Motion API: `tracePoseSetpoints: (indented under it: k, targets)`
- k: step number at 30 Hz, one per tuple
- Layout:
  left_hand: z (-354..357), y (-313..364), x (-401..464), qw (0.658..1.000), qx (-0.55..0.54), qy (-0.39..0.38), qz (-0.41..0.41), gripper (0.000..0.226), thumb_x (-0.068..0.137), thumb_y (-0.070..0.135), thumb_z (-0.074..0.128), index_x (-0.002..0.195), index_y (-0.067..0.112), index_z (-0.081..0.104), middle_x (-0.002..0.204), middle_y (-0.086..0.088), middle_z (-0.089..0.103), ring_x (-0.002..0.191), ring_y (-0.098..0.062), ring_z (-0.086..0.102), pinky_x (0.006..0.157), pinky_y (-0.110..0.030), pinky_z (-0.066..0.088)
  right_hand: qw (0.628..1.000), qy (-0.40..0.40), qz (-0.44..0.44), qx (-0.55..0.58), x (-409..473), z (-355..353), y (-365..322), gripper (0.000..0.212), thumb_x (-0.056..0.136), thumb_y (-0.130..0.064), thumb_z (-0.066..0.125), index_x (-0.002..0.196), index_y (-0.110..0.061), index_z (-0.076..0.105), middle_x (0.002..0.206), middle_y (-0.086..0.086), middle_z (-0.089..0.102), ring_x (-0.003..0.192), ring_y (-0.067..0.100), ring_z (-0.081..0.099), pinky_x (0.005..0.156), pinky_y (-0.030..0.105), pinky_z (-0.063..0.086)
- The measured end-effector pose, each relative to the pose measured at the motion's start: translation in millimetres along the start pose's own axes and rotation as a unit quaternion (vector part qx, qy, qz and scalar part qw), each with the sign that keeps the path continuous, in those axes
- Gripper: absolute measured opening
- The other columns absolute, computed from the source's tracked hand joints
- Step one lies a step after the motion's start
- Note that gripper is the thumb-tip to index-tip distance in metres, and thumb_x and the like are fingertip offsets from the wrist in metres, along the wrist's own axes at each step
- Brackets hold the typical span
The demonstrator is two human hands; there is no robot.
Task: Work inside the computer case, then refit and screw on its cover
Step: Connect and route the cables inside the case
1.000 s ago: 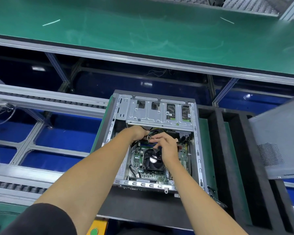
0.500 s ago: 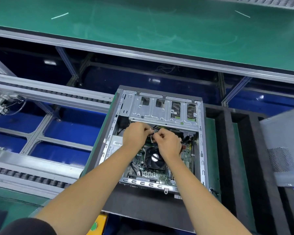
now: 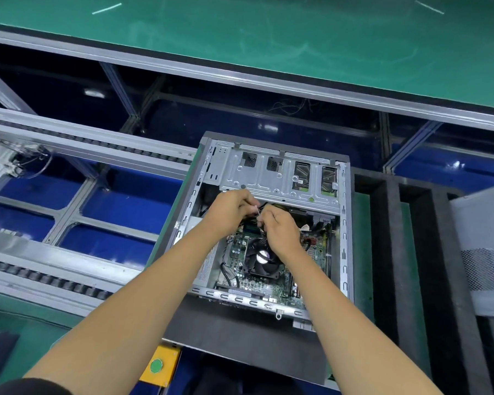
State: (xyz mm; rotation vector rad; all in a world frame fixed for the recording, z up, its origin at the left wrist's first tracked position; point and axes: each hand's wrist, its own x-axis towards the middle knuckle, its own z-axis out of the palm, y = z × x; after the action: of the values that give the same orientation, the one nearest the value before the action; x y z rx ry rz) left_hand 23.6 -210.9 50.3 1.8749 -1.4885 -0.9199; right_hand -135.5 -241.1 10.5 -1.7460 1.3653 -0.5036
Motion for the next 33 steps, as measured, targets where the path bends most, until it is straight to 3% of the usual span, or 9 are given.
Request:
tracePoseSetpoints:
  k: [5,12,16,20,25,33]
  targets:
    - [1.0,1.5,-0.7,1.0,-0.002,-0.002,0.011,0.008,0.096,0.008,0.068,0.101,0.01,0.074,0.094,-0.004,0.074,0.09,-0.017,0.07,0.088,-0.035,0.057,1.0,-0.011,-0.011,0.026,-0.3,-2.3,1.2,0.035,0.101,-0.023,0.044,0.069,-0.026,0.057,0.062,-0.023,0.059,0.058,0.005,0.048,0.063,0.034,0.036]
    - [3.0,3.4,-1.6,1.0,0.025,0.008,0.015,0.009,0.094,0.009,0.069,0.095,0.016,0.074,0.092,-0.001,0.074,0.089,-0.015,0.069,0.087,-0.041,0.056,0.999,-0.022,-0.006,0.045,1.7,-4.2,-1.6,0.035,0.102,-0.019,0.044,0.07,-0.023,0.058,0.062,-0.025,0.059,0.058,0.003,0.047,0.066,0.037,0.04]
    - [5.0,5.3,-1.9,0.999,0.049,0.01,0.011,0.009,0.094,0.012,0.069,0.097,0.018,0.075,0.092,0.001,0.074,0.088,-0.016,0.068,0.085,-0.041,0.055,0.997,-0.028,-0.003,0.066,3.1,-5.5,-2.3,0.035,0.1,-0.018,0.047,0.067,-0.021,0.057,0.061,-0.016,0.058,0.055,0.007,0.044,0.063,0.035,0.036]
    - [6.1,6.2,-3.4,0.998,0.059,0.019,-0.001,0.008,0.095,0.014,0.069,0.097,0.018,0.075,0.09,-0.002,0.074,0.088,-0.021,0.068,0.083,-0.044,0.056,0.996,-0.028,0.013,0.083,2.6,-5.8,-2.8,0.038,0.101,-0.017,0.046,0.063,-0.024,0.051,0.055,-0.019,0.054,0.051,0.004,0.039,0.063,0.034,0.032]
    - [4.4,6.2,-3.5,0.999,0.042,0.022,0.002,0.01,0.095,0.011,0.069,0.097,0.019,0.075,0.088,0.0,0.074,0.085,-0.017,0.069,0.082,-0.044,0.057,0.996,-0.024,0.011,0.086,0.9,-6.9,-2.8,0.04,0.101,-0.016,0.046,0.062,-0.025,0.048,0.055,-0.017,0.052,0.058,0.013,0.042,0.066,0.037,0.034]
    - [4.2,3.8,-1.5,1.0,0.018,0.007,0.001,0.013,0.095,0.011,0.069,0.092,0.023,0.073,0.085,0.002,0.073,0.079,-0.012,0.067,0.083,-0.044,0.058,0.996,-0.02,0.006,0.091,1.4,-6.4,-2.0,0.041,0.1,-0.017,0.046,0.06,-0.025,0.046,0.054,-0.015,0.049,0.058,0.013,0.04,0.065,0.036,0.031]
